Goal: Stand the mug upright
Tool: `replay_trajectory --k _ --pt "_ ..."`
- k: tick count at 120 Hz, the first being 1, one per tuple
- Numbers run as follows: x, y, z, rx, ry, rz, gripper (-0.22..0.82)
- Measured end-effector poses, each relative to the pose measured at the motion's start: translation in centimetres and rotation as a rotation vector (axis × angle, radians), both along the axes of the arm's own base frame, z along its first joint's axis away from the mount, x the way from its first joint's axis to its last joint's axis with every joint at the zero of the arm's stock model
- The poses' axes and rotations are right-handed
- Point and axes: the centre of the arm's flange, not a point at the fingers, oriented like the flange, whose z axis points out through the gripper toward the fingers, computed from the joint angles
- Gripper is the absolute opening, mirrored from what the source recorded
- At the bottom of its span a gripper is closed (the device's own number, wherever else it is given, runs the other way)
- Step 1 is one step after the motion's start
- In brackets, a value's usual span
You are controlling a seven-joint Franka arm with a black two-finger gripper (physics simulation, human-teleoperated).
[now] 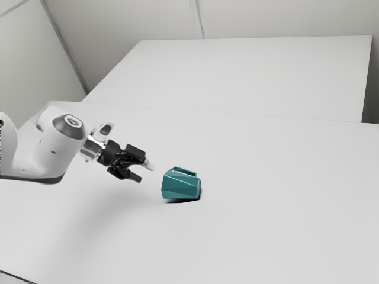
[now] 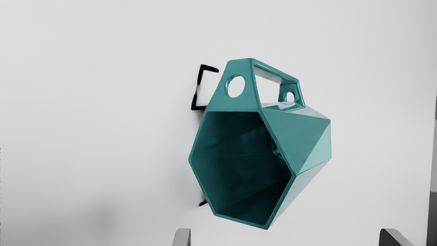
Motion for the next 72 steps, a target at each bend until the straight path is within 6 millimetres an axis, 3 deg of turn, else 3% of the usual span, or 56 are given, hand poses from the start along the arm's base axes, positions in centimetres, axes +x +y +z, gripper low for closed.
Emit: replay_trajectory --k 28,72 --pt "0.3 -0.2 -3.0 -0.06 -0.06 -0.015 0.6" --pt "0.6 -1.0 -3.5 -0.122 -0.204 -0.077 0.6"
